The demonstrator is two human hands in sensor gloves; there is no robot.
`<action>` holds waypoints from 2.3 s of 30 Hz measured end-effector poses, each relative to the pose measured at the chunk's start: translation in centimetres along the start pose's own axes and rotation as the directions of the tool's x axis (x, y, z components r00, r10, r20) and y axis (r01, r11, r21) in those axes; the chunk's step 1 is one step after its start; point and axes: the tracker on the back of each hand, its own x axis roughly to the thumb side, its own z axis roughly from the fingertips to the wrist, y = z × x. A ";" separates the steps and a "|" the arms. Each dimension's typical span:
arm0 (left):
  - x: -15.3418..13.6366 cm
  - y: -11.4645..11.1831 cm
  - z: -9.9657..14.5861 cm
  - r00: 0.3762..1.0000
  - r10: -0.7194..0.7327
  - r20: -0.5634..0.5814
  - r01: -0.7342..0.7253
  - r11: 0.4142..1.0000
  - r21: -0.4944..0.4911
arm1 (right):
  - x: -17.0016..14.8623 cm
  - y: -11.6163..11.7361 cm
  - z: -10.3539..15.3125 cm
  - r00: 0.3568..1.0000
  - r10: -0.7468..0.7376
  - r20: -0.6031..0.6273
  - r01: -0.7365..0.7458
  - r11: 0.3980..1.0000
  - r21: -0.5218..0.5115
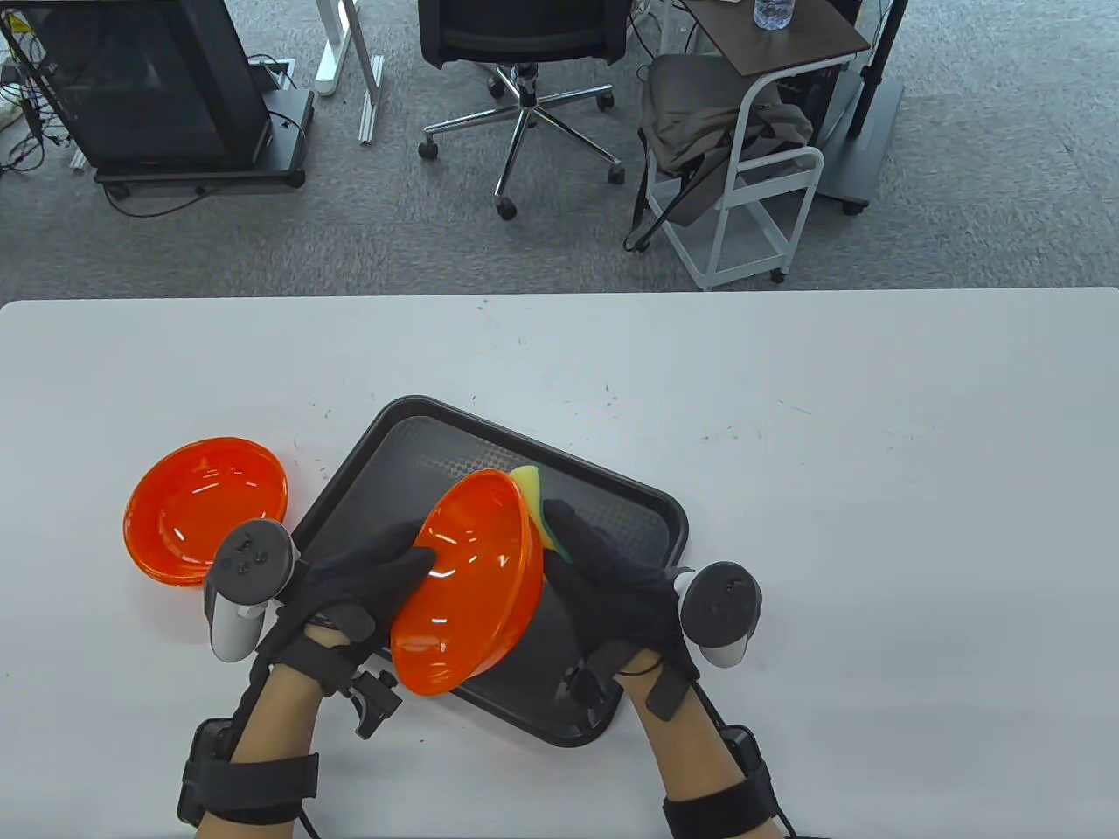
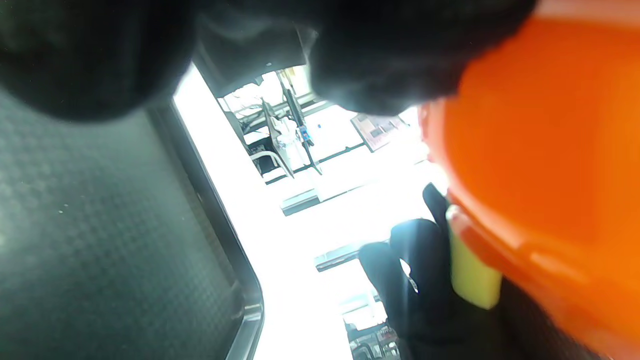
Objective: Wipe bowl with sponge
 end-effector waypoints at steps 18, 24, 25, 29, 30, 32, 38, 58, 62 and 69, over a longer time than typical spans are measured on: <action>0.2 -0.6 0.5 0.997 -0.001 0.074 -0.019 0.960 0.281 | -0.7 4.4 0.1 0.983 -0.128 -0.131 0.157 0.958 0.241; -0.5 0.9 0.9 1.000 -0.023 0.012 0.017 0.918 0.396 | -0.6 5.5 0.2 0.969 -0.167 -0.184 0.216 0.932 0.291; -0.7 1.2 1.0 1.000 -0.026 -0.006 0.026 0.910 0.414 | -0.5 5.7 0.2 0.965 -0.172 -0.197 0.225 0.930 0.289; -1.1 2.2 1.5 0.999 -0.022 -0.047 0.042 0.873 0.485 | -0.4 5.8 0.3 0.956 -0.190 -0.222 0.247 0.931 0.268; -1.2 2.5 1.6 0.998 -0.035 -0.060 0.061 0.863 0.501 | -0.4 5.8 0.3 0.956 -0.194 -0.221 0.250 0.931 0.266; -1.3 3.0 1.8 0.995 -0.057 -0.079 0.090 0.845 0.527 | -0.3 5.6 0.3 0.956 -0.198 -0.218 0.253 0.931 0.263; -1.7 3.8 2.0 0.990 -0.074 -0.117 0.126 0.833 0.539 | 0.0 4.8 0.1 0.963 -0.196 -0.183 0.236 0.944 0.232; -2.3 3.8 1.1 0.975 -0.158 -0.154 0.204 0.914 0.351 | 0.3 0.8 0.2 0.999 -0.001 -0.039 0.000 1.000 -0.021; -2.3 2.9 0.5 0.990 -0.086 -0.111 0.110 0.966 0.233 | 0.1 0.6 0.3 0.999 -0.040 -0.032 0.039 0.999 -0.030; -1.7 1.1 -0.1 0.999 -0.042 -0.030 0.044 0.996 0.079 | -0.5 1.2 0.3 0.993 -0.102 -0.051 0.103 0.995 0.007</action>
